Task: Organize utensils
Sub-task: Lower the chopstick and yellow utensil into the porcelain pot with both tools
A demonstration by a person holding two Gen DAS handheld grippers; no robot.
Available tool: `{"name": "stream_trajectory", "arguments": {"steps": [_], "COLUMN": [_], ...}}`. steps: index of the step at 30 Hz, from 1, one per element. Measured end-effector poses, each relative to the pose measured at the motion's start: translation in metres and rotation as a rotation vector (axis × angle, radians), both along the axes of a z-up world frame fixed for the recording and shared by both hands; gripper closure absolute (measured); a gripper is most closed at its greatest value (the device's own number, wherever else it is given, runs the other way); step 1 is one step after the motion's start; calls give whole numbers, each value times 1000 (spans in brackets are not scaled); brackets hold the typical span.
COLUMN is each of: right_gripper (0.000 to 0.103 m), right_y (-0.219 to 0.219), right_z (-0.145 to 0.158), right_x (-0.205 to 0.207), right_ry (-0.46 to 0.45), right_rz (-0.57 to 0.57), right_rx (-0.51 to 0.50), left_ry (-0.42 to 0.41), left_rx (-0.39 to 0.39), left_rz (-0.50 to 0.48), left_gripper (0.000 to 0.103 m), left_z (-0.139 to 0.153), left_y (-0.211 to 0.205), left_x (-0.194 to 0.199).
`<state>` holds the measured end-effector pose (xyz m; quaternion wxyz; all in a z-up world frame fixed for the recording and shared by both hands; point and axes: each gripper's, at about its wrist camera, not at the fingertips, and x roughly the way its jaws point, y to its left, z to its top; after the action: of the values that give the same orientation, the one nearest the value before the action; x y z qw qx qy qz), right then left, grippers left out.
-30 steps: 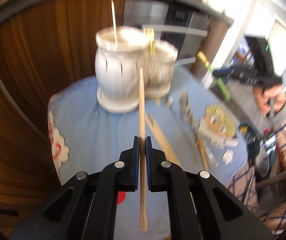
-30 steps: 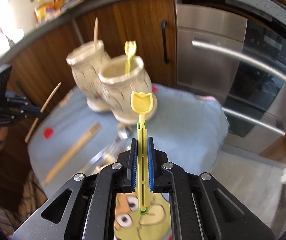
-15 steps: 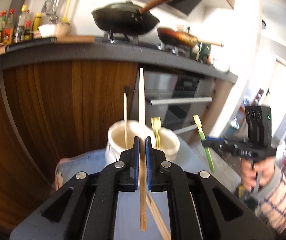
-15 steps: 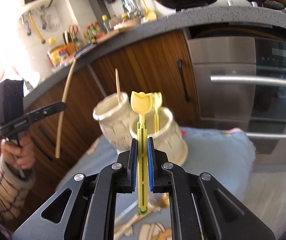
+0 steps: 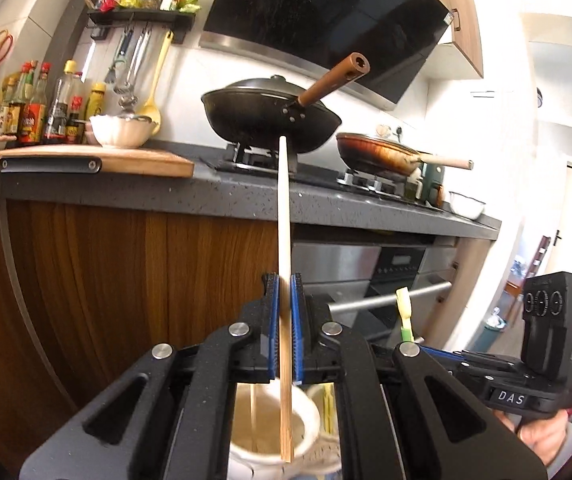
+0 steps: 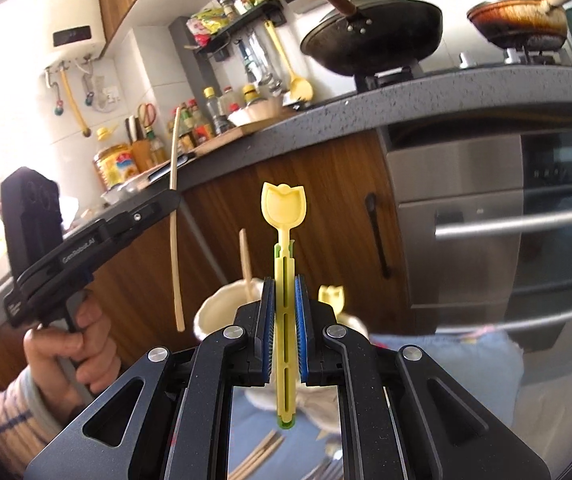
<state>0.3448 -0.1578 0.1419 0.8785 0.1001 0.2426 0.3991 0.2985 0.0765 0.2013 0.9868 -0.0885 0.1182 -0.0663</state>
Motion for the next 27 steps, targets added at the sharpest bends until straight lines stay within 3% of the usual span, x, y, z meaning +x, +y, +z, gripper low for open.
{"name": "stream_trajectory", "arguments": {"steps": [10,20,27], "right_gripper": [93,92,92], "right_y": [32,34,39], "right_z": [-15,-54,-72], "right_x": [19,20,12], "right_ry": [-71,-64,-42], "right_rz": [-93,-120,-98], "right_rx": [-62,-106,-167], "left_ry": [-6,59,114], "left_rx": [-14,42,149], "left_rz": [112,131,125], "left_gripper": [97,97,97], "left_z": [-26,-67,-81], "left_y": [1,-6,-17], "left_x": [21,15,8]}}
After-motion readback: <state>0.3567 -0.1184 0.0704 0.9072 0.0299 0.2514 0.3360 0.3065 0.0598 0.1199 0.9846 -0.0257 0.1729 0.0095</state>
